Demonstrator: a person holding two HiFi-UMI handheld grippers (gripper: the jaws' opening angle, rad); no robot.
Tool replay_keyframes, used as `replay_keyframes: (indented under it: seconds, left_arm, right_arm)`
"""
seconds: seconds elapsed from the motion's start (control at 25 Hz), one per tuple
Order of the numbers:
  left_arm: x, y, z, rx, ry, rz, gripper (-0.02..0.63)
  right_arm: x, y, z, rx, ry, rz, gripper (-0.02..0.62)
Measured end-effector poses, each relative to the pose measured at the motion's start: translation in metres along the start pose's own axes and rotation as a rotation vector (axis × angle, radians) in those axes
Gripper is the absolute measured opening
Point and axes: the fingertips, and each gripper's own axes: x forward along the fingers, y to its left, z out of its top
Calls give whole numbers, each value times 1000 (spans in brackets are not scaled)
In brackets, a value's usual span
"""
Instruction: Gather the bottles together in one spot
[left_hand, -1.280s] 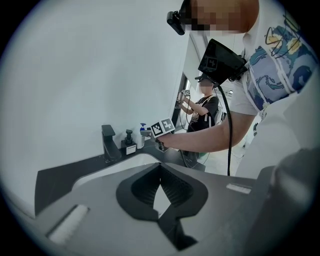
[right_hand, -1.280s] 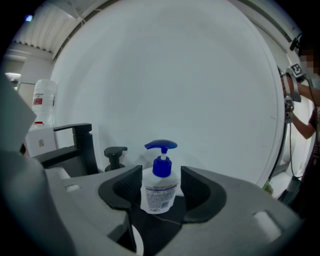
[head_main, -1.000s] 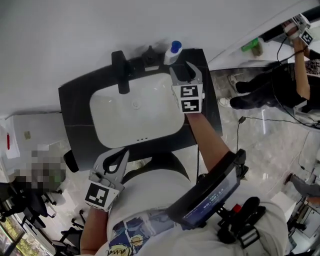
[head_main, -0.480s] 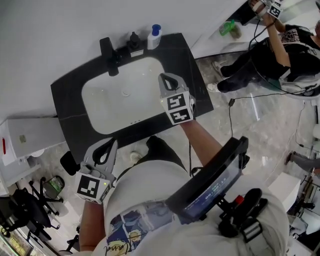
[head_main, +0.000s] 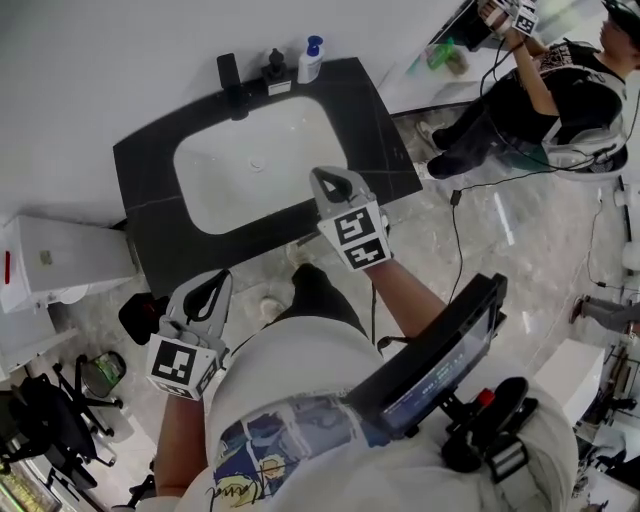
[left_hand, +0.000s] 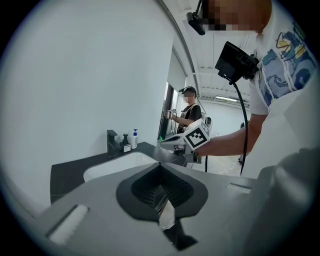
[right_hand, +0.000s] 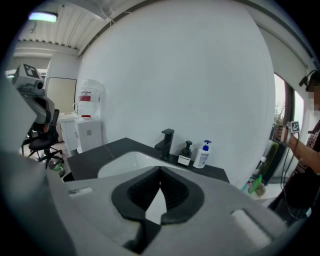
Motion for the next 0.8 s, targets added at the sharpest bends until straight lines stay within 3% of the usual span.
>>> replay_keyframes:
  seconds: [0.4,0.8]
  left_arm:
    - [-28,-36,-17,33,-27,-66,2]
    - [-23,-69,-19,9,-13,-8,2]
  right_arm:
    - [-85,60,-3,11,-13,51,0]
    - [-126,68,-9,-45,-42,145,0]
